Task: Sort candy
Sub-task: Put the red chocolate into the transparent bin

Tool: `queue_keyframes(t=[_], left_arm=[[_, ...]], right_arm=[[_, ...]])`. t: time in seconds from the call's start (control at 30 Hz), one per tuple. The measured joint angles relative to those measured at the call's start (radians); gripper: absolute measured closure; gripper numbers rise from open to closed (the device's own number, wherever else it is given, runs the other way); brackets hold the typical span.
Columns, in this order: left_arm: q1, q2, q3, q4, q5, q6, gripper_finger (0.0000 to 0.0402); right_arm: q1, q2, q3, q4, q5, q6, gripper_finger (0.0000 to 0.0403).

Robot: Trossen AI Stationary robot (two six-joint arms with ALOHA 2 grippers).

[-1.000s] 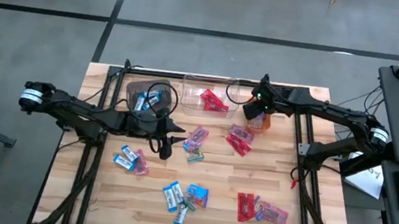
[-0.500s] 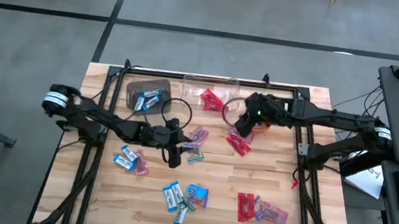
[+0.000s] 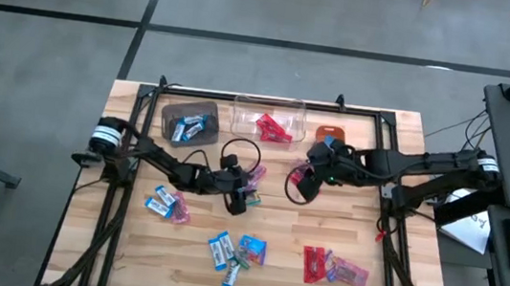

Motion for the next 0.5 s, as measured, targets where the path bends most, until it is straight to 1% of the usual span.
queue_keyframes(t=[0.1, 0.23, 0.5], left_arm=[[0.003, 0.022, 0.007, -0.002, -0.038, -0.008, 0.0179], [0.007, 0.029, 0.007, 0.004, -0.097, -0.01, 0.0173], [0.018, 0.088, 0.032, 0.023, -0.075, -0.029, 0.0173]], right_arm=[[0.018, 0.0, -0.002, 0.0, 0.016, 0.019, 0.0243], [0.026, 0.003, -0.004, 0.0, 0.02, 0.02, 0.0243], [0.026, 0.006, -0.015, 0.001, 0.047, 0.031, 0.0243]])
